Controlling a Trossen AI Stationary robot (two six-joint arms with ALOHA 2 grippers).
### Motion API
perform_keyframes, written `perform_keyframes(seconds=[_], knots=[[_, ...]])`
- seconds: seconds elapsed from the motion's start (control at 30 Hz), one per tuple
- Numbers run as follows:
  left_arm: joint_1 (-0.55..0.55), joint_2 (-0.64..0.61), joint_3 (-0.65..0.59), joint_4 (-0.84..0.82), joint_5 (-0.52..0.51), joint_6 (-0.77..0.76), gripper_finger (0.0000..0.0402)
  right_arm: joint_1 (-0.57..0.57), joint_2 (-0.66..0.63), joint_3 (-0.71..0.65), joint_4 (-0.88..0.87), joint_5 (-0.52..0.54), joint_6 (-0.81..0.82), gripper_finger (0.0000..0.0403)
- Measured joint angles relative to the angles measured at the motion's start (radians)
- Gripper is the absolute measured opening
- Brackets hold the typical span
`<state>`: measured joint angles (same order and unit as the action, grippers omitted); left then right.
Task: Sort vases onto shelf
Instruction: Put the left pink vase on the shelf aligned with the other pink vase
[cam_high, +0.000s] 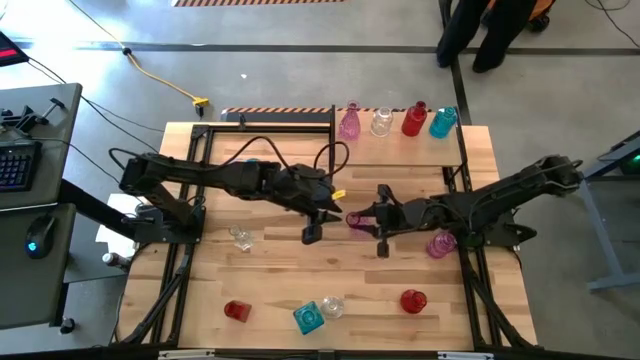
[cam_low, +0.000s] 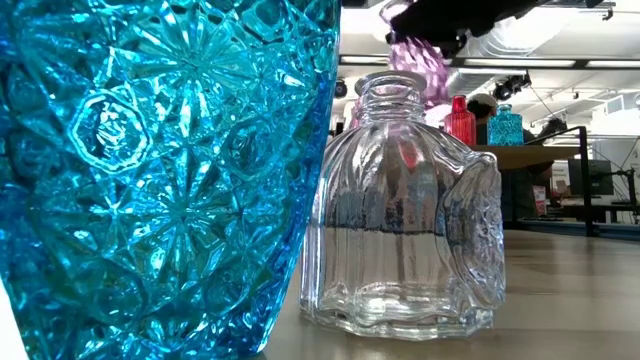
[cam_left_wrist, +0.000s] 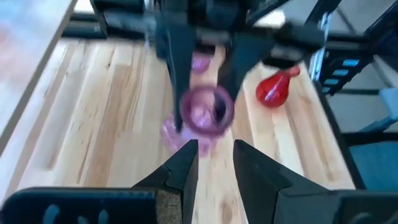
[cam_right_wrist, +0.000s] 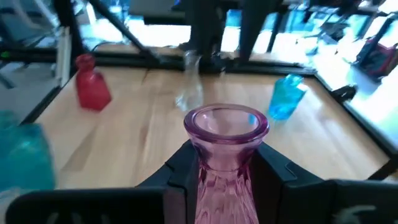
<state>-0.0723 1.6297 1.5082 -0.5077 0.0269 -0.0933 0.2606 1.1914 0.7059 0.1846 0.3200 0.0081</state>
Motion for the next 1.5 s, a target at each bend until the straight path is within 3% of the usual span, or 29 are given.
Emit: perform_keyframes(seconds=[0.6,0.77,1.5], knots=[[-0.023,0.000,0.000,-0.178,-0.021,0.000,0.0090,-0.183,-0.021,0.000,0.173,0.006,-0.118,0.0082],[-0.048,0.000,0.000,-0.202,-0.090,0.009,0.0090,-0.238,-0.021,0.000,0.215,0.005,-0.132,0.0082],[-0.079,0.000,-0.001,-0.273,-0.125,0.019,0.0090,-0.473,-0.021,0.000,0.422,-0.036,-0.170,0.0082]])
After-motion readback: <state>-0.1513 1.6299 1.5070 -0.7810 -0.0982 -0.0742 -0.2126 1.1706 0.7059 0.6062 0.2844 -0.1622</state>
